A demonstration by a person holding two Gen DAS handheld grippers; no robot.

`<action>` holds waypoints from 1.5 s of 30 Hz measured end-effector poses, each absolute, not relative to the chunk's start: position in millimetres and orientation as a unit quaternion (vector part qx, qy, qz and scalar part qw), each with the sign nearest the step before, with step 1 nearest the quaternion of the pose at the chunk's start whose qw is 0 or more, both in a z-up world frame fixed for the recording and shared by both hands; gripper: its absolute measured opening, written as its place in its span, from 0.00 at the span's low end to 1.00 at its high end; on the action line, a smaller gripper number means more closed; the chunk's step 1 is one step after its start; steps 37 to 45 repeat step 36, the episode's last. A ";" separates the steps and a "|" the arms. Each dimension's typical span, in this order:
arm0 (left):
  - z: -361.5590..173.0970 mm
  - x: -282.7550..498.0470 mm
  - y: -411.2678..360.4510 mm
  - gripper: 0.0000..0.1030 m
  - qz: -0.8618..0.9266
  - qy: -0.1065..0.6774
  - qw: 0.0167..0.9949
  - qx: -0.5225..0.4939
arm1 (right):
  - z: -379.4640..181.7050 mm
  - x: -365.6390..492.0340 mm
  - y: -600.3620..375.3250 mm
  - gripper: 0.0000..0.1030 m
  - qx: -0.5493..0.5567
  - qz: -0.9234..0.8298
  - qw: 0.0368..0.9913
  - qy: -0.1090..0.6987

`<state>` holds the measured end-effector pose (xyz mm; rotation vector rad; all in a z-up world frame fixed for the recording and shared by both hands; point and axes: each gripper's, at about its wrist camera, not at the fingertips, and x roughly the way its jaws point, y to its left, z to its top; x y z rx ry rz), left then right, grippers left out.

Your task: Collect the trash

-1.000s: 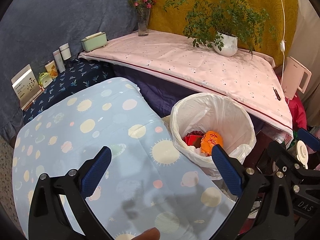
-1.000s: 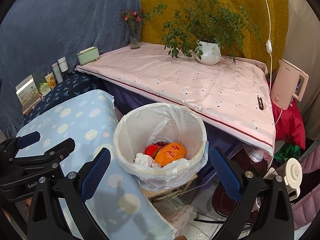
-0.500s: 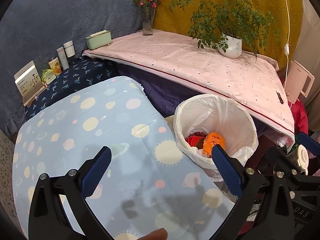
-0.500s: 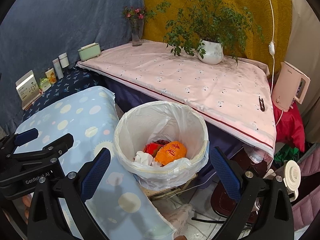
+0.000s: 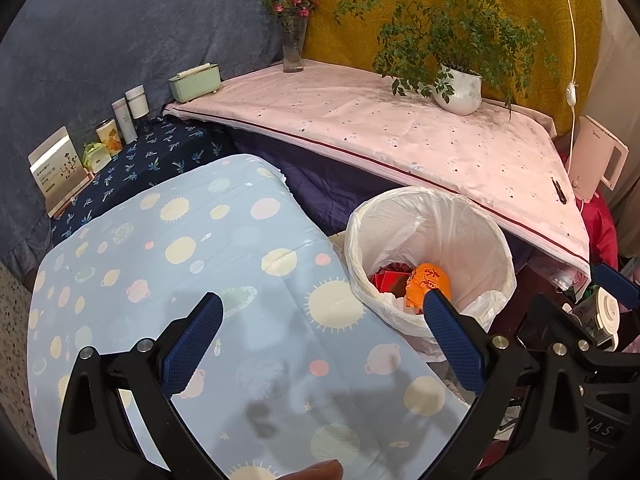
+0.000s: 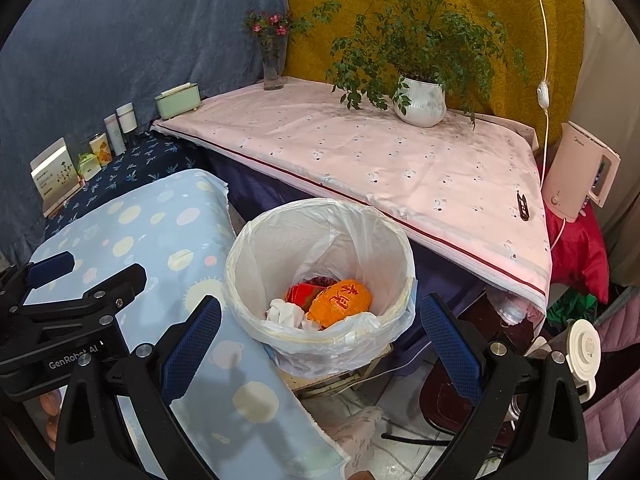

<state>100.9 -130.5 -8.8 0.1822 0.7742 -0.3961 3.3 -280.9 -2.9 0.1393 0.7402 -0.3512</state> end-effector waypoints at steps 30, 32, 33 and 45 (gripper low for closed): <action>-10.2 98.2 -133.8 0.93 -0.188 0.371 0.904 0.098 | -5.6 -3.3 -285.3 0.93 0.069 -0.172 0.914 0.361; -10.4 97.5 -133.5 0.93 -0.185 0.364 0.908 0.099 | -5.6 -3.3 -285.3 0.93 0.069 -0.172 0.914 0.361; -10.4 96.7 -133.6 0.93 -0.187 0.360 0.909 0.100 | -5.5 -3.3 -285.3 0.93 0.069 -0.172 0.914 0.361; -11.3 97.6 -134.3 0.93 -0.190 0.361 0.907 0.102 | -7.1 -3.3 -285.5 0.93 0.070 -0.173 0.913 0.363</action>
